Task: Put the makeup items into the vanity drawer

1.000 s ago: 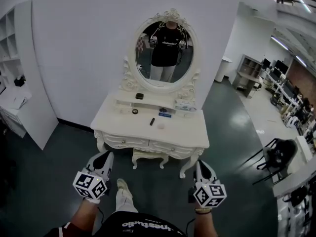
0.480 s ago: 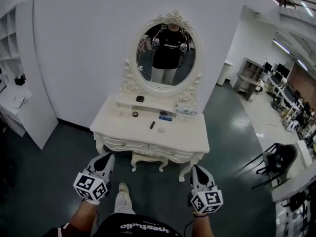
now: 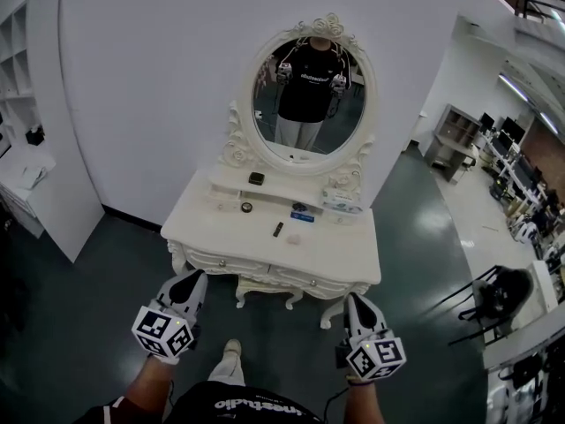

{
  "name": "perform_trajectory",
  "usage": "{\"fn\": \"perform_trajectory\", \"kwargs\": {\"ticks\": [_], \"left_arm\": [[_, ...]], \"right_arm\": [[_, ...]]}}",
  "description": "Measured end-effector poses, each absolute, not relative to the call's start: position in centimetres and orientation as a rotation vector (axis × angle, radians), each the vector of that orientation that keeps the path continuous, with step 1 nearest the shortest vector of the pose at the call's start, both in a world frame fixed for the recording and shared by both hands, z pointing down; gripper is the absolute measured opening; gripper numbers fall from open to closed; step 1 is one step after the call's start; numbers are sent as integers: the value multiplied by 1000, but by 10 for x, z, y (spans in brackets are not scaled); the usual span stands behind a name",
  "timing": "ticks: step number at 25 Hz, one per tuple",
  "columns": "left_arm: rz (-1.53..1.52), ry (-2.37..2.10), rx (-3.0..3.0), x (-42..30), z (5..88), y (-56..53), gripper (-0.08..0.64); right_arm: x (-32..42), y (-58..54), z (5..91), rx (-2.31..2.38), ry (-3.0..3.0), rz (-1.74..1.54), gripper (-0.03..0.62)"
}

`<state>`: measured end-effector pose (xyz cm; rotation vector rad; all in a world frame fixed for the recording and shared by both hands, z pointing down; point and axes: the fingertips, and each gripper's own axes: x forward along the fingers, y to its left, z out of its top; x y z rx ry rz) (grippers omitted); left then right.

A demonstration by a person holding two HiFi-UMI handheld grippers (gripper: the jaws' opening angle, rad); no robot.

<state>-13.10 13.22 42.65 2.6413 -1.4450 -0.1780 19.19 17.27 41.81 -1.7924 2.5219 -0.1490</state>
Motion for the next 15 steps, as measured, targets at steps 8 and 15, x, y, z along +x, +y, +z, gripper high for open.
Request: {"fn": "perform_trajectory", "kwargs": {"ticks": [8,15], "left_arm": [[-203,-1420,2646,-122,424,65,6],[-185,-1390,2663,-112,425,6,6]], "right_arm": [[205,111,422,-1925,2465,-142,3],[212,55,431,-1998,2422,-156,3]]}}
